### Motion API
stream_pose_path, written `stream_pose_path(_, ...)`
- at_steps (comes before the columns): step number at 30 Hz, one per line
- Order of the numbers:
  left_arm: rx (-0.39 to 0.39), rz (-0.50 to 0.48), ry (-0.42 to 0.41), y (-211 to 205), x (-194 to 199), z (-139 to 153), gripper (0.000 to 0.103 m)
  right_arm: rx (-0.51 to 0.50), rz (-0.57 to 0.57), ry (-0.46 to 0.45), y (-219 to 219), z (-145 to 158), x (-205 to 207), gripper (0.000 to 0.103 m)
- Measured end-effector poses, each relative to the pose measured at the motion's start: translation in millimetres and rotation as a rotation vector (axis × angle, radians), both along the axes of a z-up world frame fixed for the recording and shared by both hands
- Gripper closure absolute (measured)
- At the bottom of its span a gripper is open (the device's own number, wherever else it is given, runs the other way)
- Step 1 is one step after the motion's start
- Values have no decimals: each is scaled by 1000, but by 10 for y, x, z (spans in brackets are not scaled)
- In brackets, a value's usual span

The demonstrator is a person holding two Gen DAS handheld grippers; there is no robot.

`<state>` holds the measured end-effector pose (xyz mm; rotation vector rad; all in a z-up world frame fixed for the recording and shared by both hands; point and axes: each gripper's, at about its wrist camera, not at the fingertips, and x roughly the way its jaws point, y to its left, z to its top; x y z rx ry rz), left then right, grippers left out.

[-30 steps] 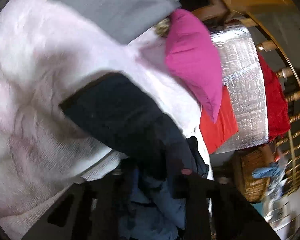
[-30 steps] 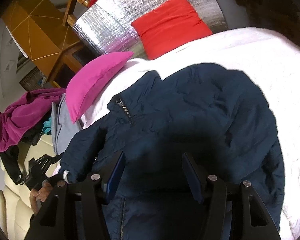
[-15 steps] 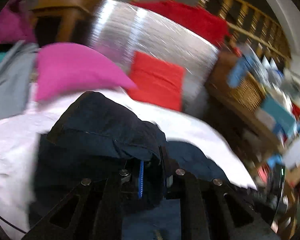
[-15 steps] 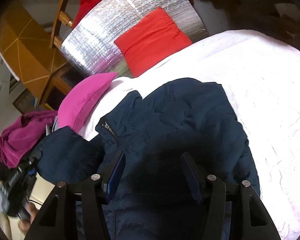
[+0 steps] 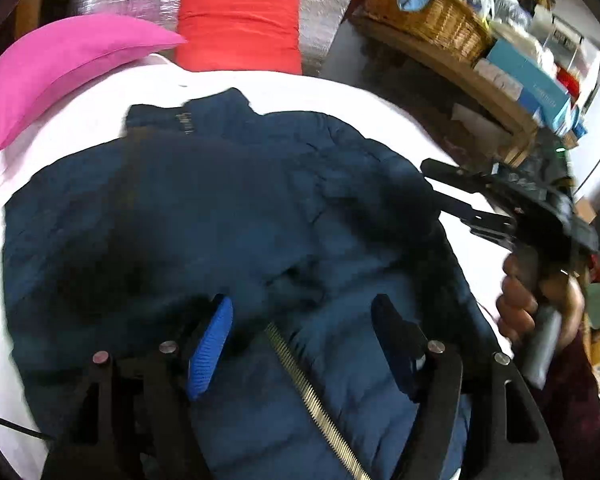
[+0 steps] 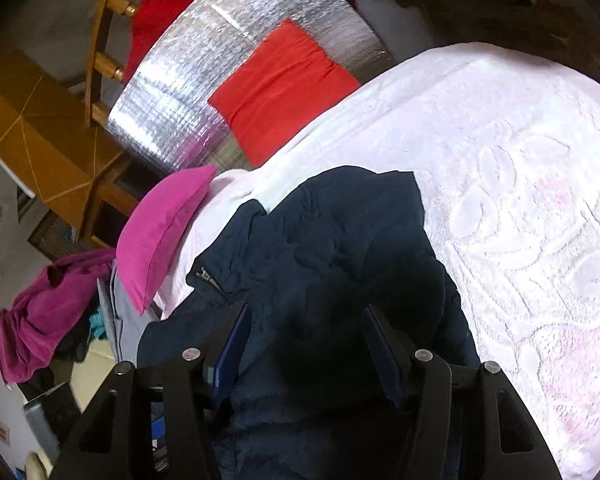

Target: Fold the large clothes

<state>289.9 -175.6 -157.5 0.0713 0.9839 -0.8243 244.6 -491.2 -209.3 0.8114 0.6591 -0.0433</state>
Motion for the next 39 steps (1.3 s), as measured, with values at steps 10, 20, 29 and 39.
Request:
stream_pose_path(10, -212, 536, 134, 1691, 560, -96, 27, -248, 371, -135, 1113, 303, 58, 16)
stream_pose_path(20, -38, 622, 170, 1501, 766, -432, 33, -671, 428, -56, 2096, 82, 392, 10)
stream_pose_path(29, -28, 622, 173, 1485, 877, -508, 43, -219, 85, -33, 775, 138, 239, 35)
stream_pose_path(39, -130, 605, 147, 1490, 868, -409, 45, 384, -46, -48, -257, -483, 44, 32)
